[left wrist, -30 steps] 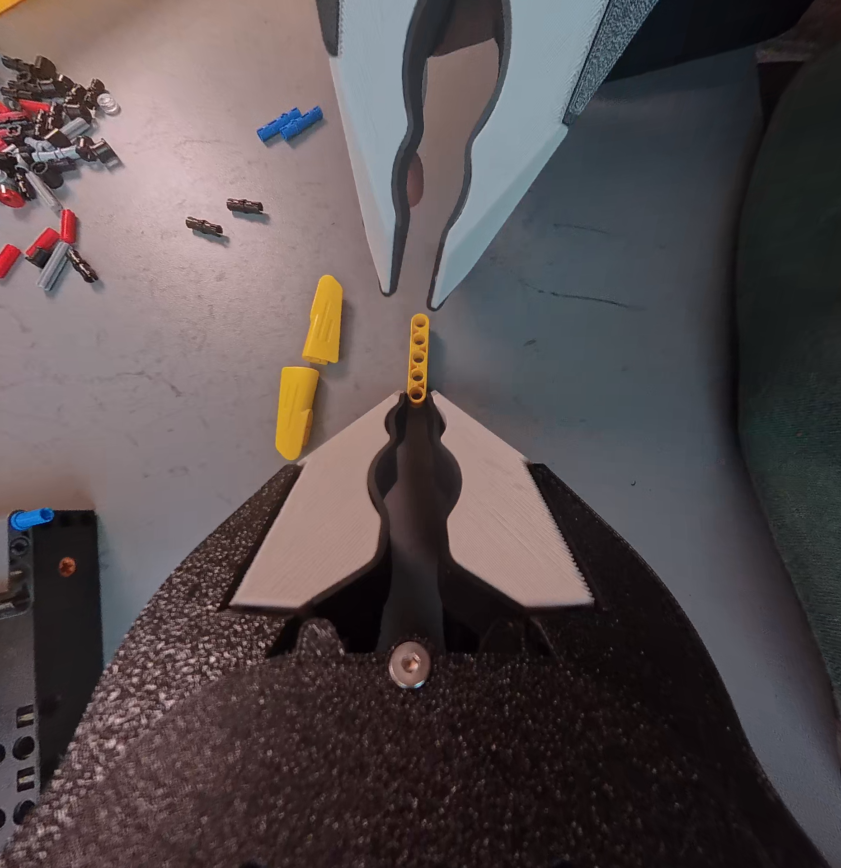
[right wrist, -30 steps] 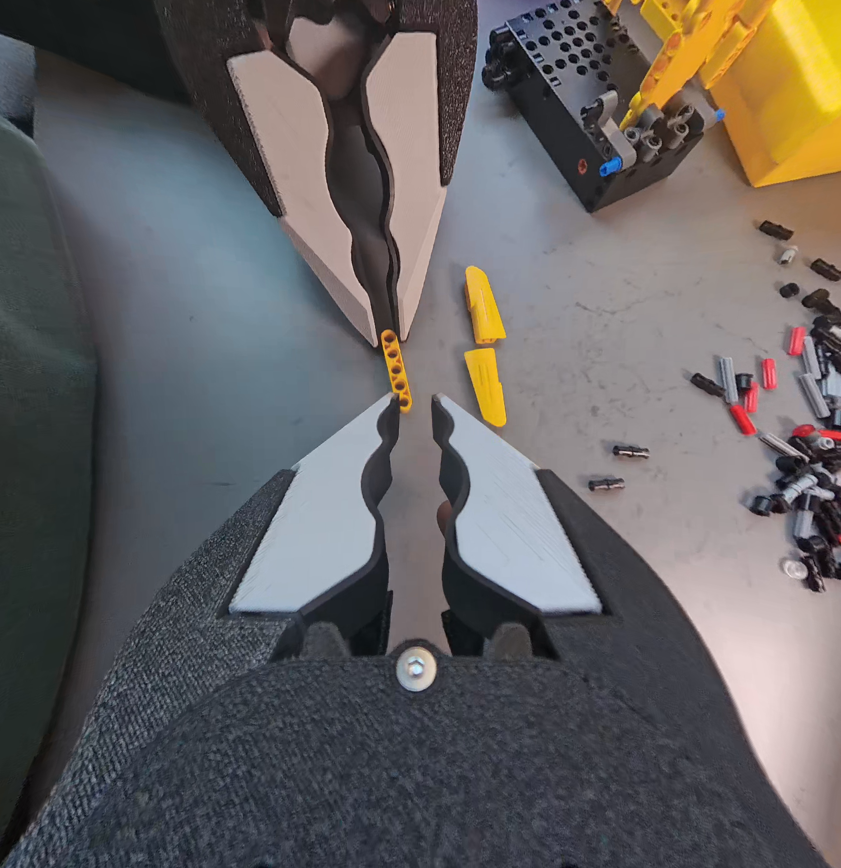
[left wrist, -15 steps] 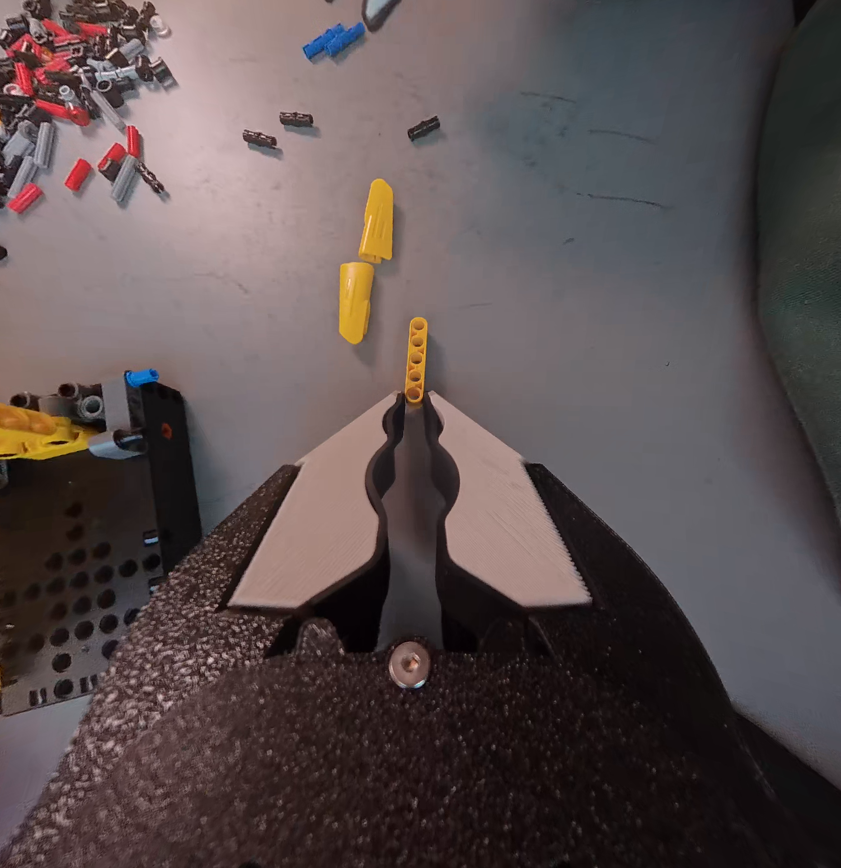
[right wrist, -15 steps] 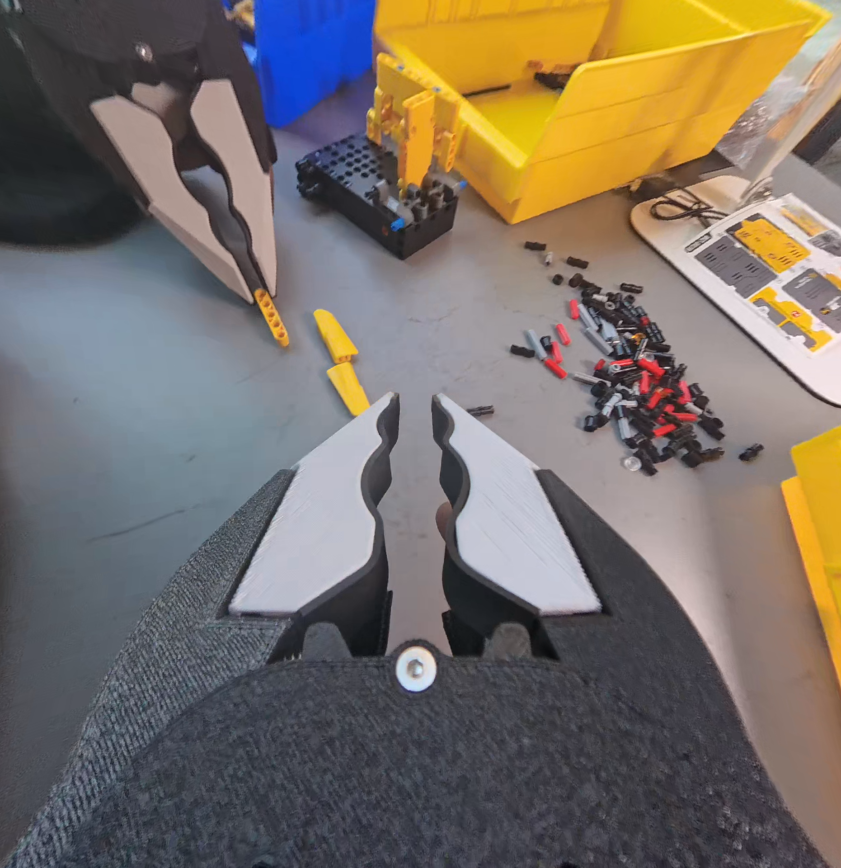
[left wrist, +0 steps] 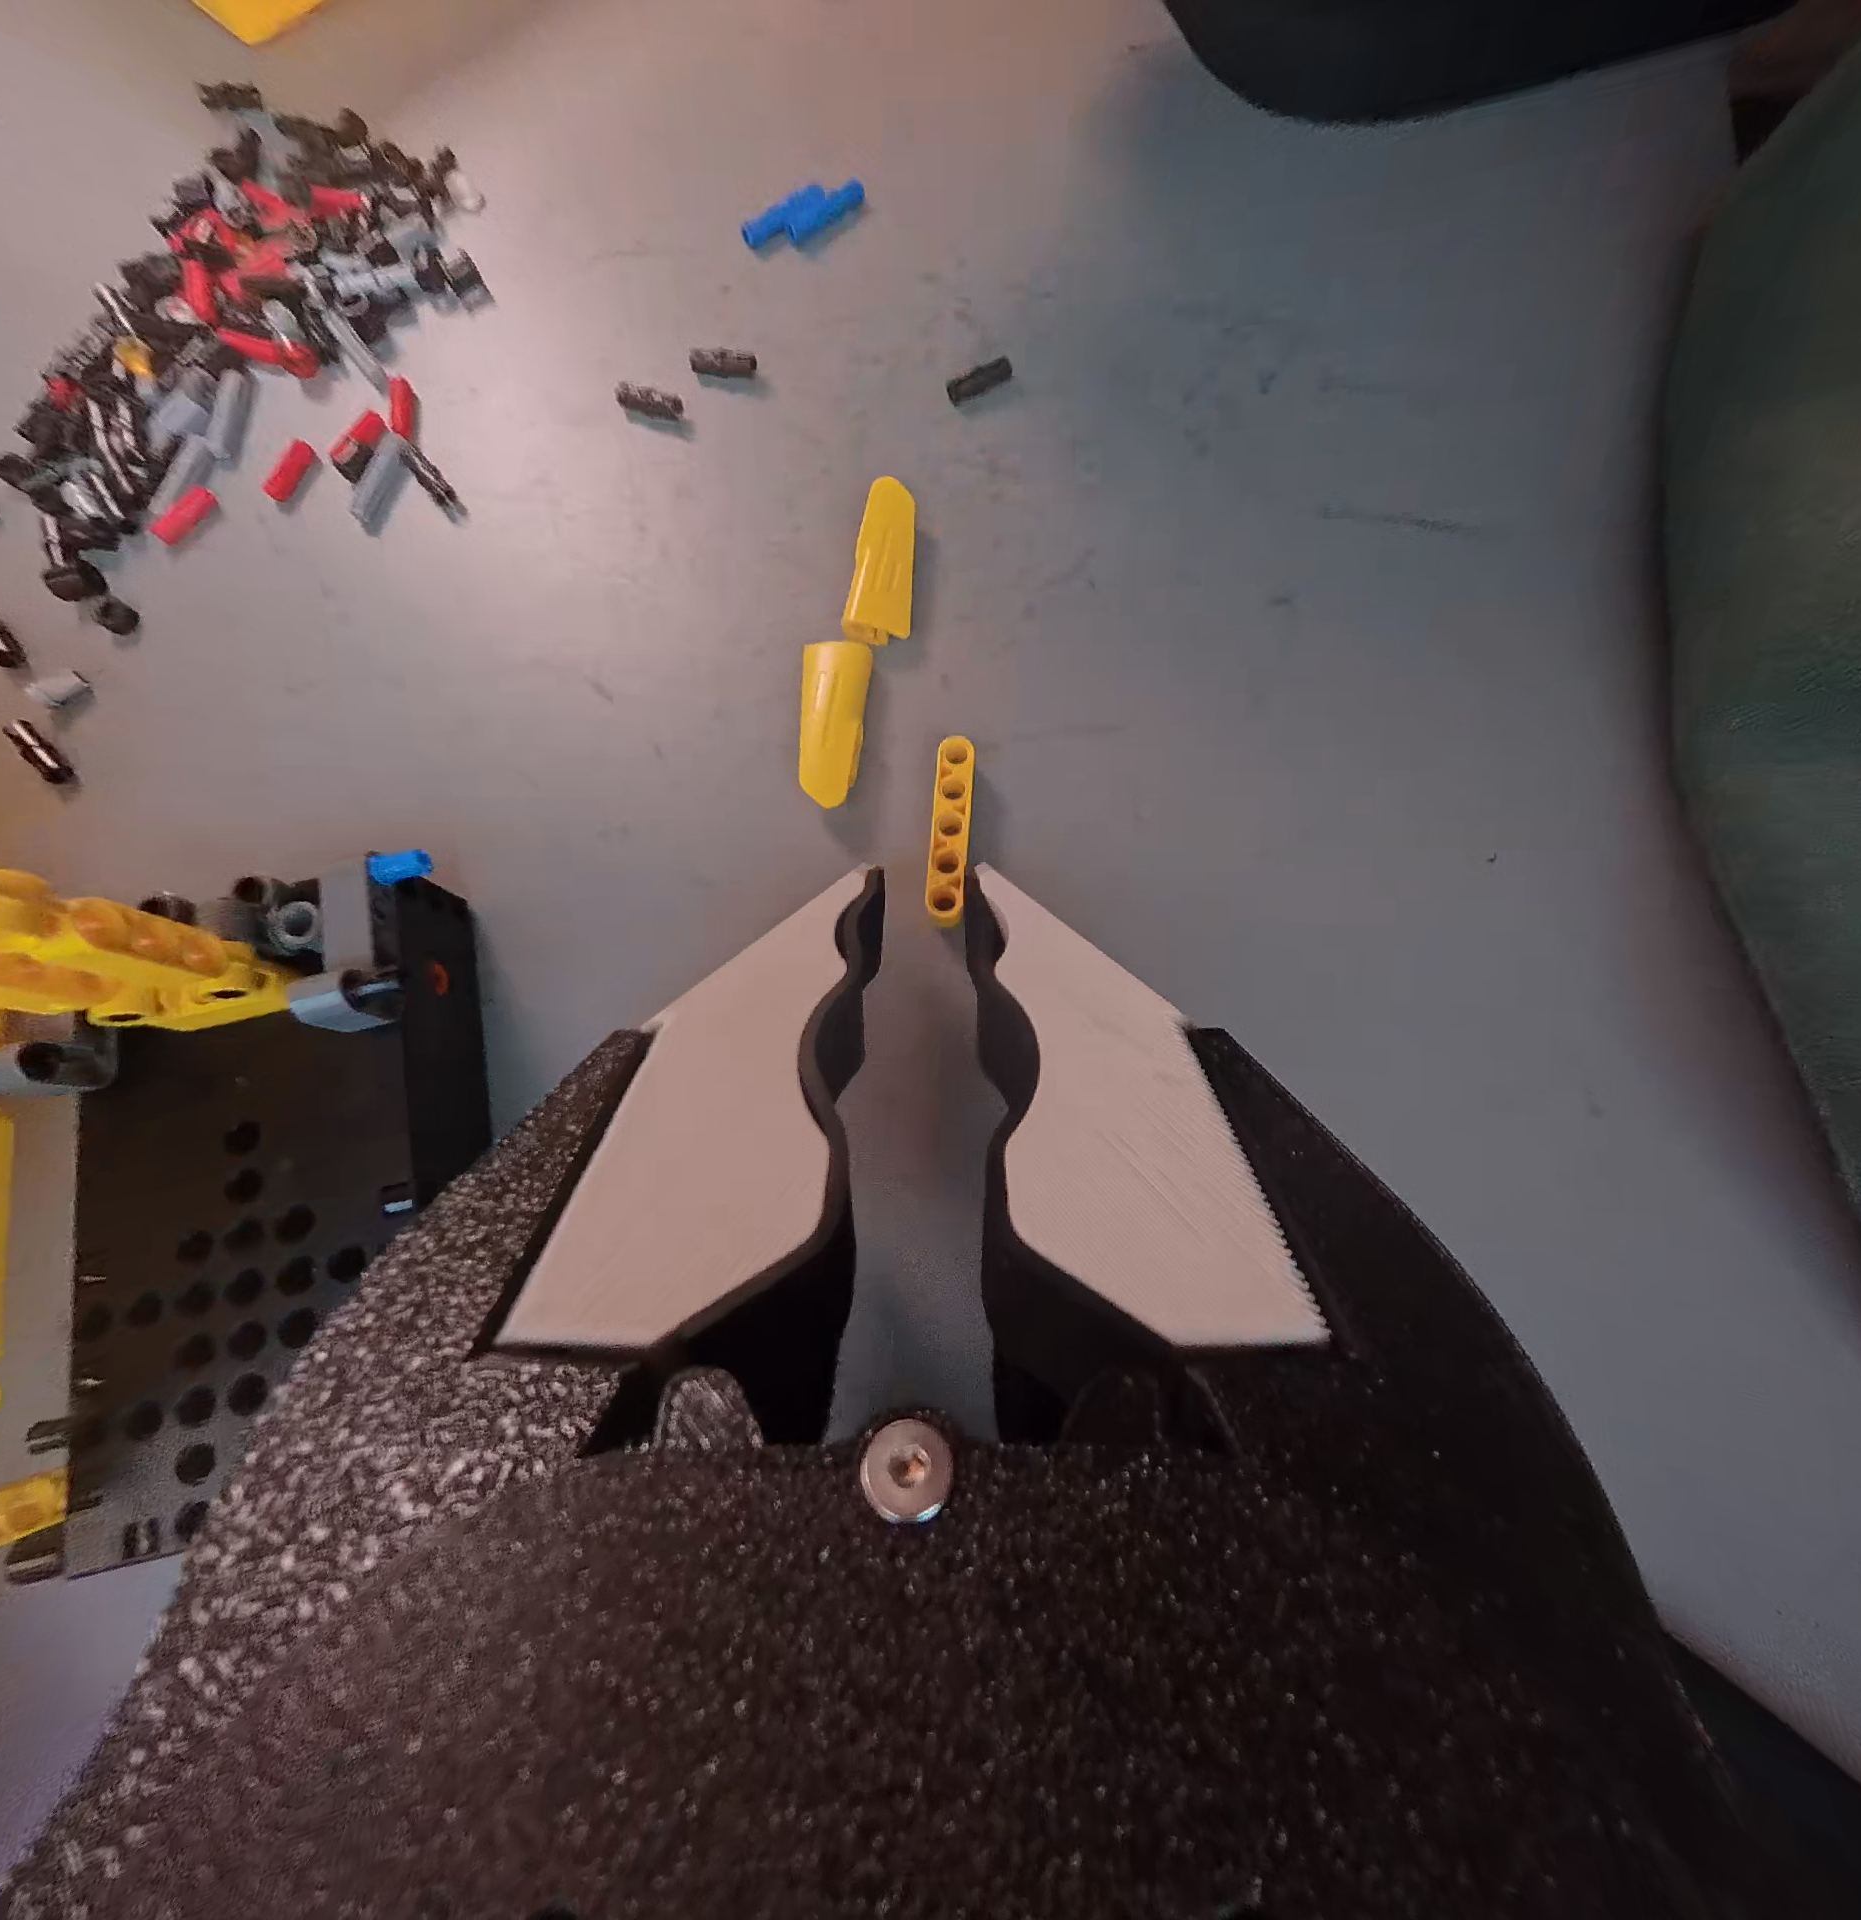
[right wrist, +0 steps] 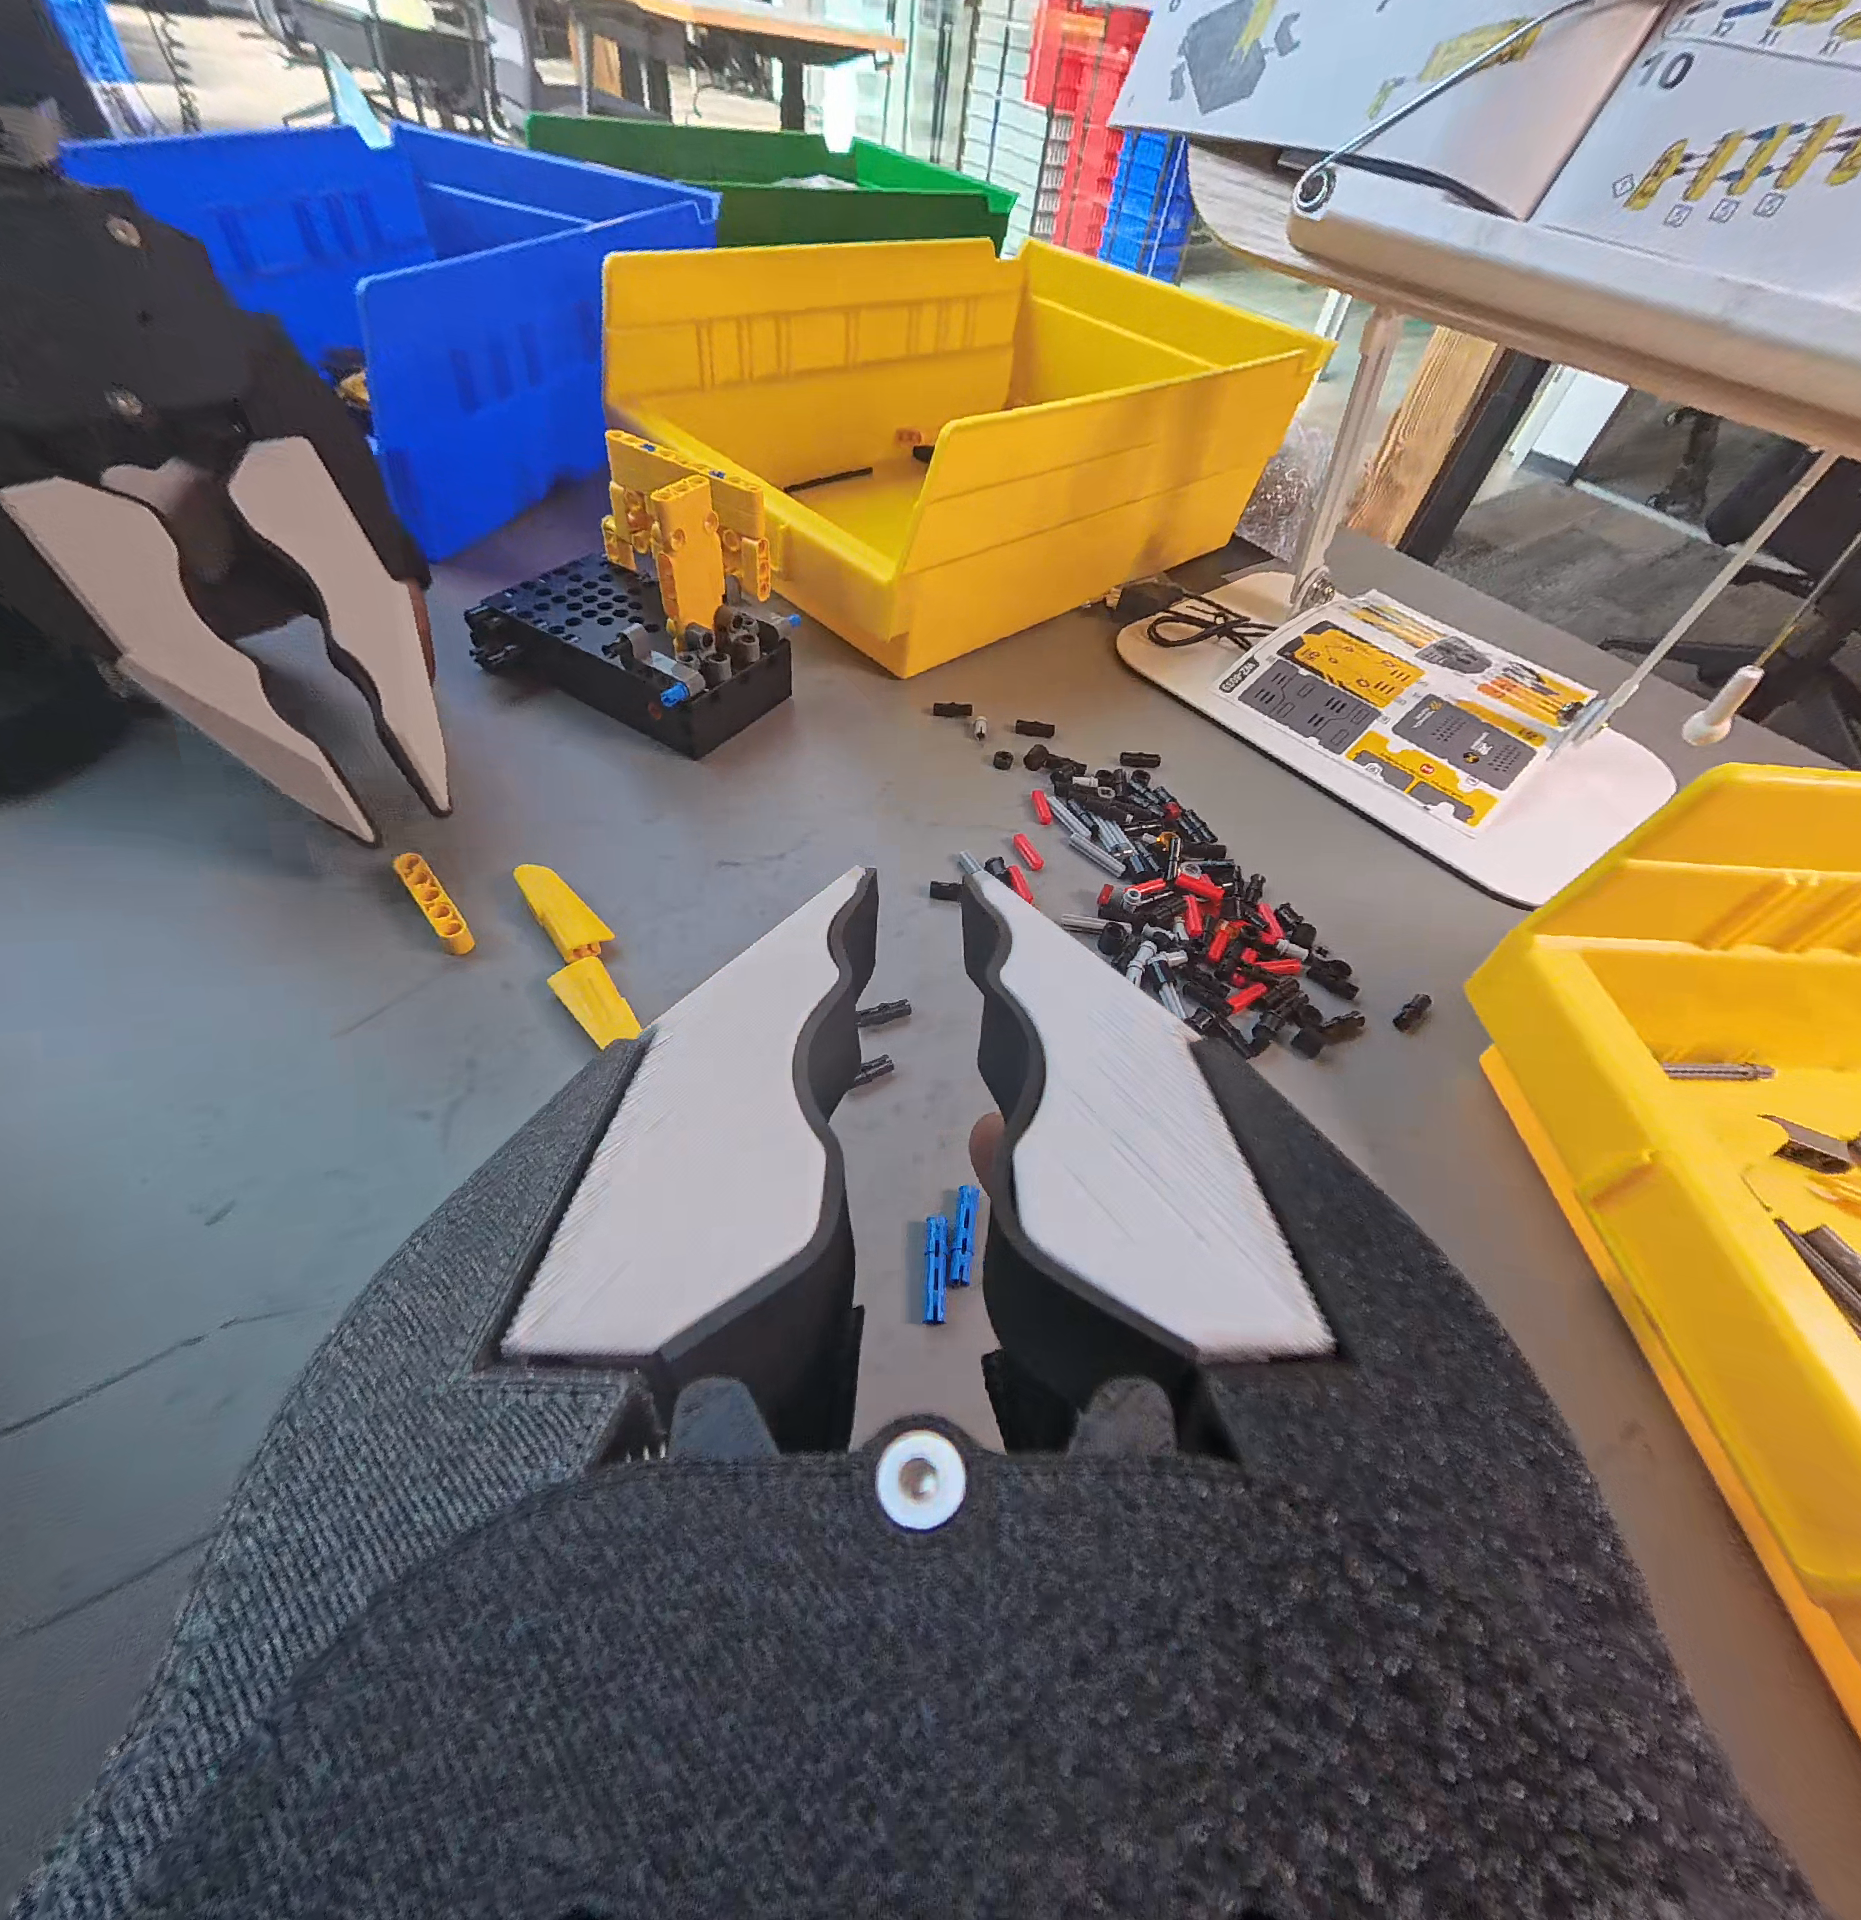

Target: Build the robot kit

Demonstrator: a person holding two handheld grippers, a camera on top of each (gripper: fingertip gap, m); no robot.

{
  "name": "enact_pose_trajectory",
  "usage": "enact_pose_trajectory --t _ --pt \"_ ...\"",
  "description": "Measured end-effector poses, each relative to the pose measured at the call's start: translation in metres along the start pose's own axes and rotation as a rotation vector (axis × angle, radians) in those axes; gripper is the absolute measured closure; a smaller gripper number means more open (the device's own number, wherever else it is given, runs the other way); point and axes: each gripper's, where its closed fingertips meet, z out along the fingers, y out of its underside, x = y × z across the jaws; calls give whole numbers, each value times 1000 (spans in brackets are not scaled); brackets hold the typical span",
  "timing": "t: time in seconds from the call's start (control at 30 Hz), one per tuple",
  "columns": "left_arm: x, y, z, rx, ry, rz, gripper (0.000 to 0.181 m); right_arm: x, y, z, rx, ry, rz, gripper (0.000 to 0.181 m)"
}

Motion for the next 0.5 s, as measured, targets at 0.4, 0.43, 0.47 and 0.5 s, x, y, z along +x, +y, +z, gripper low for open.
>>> enact_pose_trajectory --t 0.4,0.43,0.47,0.5 --pt "-106 -43 -283 626 -957 -153 181 18 -12 -10 84 89 -1 166" --pt "-115 -27 -310 574 -1034 -203 181 19 -12 -11 86 93 -3 167" --pt "-124 -12 -334 516 -1095 -248 181 19 -12 -11 86 94 -6 167" --pt "-133 4 -352 454 -1129 -286 181 19 -12 -11 87 97 -7 168"
